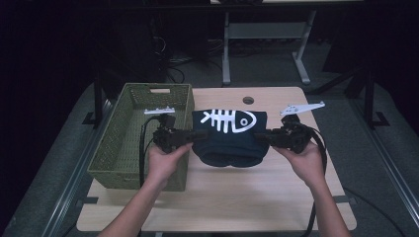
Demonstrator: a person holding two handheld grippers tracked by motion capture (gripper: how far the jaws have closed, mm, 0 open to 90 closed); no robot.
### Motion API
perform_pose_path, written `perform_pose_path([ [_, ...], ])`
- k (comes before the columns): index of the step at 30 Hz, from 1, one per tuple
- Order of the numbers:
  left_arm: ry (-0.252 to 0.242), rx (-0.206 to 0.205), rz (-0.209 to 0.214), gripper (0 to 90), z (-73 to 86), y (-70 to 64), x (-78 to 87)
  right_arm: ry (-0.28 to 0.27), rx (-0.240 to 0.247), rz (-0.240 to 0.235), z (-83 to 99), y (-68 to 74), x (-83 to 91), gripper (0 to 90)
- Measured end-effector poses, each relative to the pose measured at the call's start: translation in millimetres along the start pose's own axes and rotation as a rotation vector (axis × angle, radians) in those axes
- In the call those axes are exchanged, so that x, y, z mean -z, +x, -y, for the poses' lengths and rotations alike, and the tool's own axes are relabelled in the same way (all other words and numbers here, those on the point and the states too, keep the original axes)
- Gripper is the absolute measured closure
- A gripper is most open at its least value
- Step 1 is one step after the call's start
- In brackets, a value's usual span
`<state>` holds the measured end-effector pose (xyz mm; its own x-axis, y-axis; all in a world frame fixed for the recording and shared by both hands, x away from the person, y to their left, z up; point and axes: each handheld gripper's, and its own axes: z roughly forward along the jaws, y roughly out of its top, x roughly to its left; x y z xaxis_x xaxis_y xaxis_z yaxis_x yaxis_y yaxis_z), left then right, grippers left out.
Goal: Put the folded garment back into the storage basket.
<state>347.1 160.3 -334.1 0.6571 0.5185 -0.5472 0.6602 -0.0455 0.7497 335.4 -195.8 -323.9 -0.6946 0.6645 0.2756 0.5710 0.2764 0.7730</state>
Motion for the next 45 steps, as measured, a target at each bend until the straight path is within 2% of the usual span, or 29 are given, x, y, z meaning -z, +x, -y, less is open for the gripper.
perform_pose_path([
  [7, -0.007, -0.005, -0.001, 70.5, -3.3, 3.2, 9.0, 0.002, 0.011, -0.004, -7.0, 5.1, -5.1, 73.3],
  [11, -0.011, 0.014, 0.007, 70.5, -4.9, 6.1, 15.1, 0.003, 0.017, -0.003, -12.7, 8.6, -8.2, 73.3],
  [28, -0.017, 0.022, -0.009, 70.4, -9.2, 19.0, 40.6, 0.011, 0.046, -0.027, -30.3, 21.9, -28.4, 73.3],
  [33, -0.023, 0.040, -0.012, 70.4, -9.9, 22.5, 46.8, 0.014, 0.060, -0.030, -34.3, 25.5, -34.6, 73.3],
  [34, -0.020, 0.031, -0.014, 70.4, -10.1, 23.6, 48.2, 0.015, 0.057, -0.031, -35.2, 26.3, -35.6, 73.3],
  [45, -0.021, 0.035, -0.019, 70.3, -10.5, 29.4, 60.4, 0.023, 0.063, -0.037, -42.7, 33.7, -46.1, 73.3],
])
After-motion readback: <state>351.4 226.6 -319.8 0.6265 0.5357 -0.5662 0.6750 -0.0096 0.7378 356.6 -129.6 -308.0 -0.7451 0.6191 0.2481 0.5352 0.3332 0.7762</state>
